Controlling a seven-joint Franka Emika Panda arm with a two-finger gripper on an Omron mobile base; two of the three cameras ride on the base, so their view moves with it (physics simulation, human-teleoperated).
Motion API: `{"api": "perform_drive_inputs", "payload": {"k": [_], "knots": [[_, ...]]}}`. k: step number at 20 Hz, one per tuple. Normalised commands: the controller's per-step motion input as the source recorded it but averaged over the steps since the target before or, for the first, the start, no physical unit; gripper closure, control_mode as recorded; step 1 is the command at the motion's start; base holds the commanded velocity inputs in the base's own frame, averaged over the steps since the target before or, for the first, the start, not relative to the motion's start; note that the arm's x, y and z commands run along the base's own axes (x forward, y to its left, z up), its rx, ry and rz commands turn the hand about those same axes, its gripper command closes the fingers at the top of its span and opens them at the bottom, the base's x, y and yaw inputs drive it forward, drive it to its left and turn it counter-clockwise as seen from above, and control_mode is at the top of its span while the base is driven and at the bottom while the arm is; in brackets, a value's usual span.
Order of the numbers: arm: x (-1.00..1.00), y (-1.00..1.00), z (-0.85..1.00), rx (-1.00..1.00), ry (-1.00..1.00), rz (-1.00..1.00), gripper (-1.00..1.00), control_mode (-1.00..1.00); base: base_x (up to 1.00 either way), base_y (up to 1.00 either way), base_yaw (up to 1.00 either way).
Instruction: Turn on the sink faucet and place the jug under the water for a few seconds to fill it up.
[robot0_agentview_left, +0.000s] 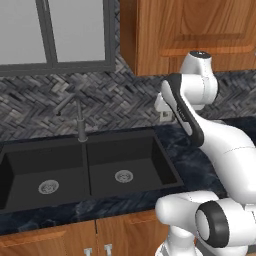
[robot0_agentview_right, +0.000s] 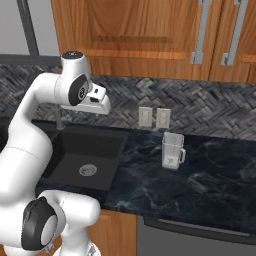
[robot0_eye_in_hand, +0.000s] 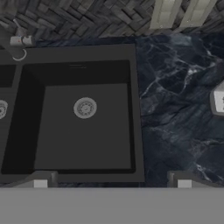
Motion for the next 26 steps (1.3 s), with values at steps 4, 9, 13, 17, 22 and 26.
{"api": "perform_drive_inputs", "payload": {"k": [4,9,13,17,22,26], "knots": [[0.00,0.00,0.00,0.00,0.00,0.00,-1.00,1.00,0.00,0.00,0.00],[0.00,0.00,0.00,0.00,0.00,0.00,-1.00,1.00,0.00,0.00,0.00],[0.00,0.00,0.00,0.00,0.00,0.00,-1.00,1.00,0.00,0.00,0.00],[0.00,0.00,0.00,0.00,0.00,0.00,-1.00,-1.00,0.00,0.00,0.00],[-0.59,0.43,-0.28,-0.07,-0.37,-0.01,-1.00,-1.00,0.00,0.00,0.00],[0.04,1.00,-0.98,-0.06,-0.53,0.00,-1.00,-1.00,0.00,0.00,0.00]]}}
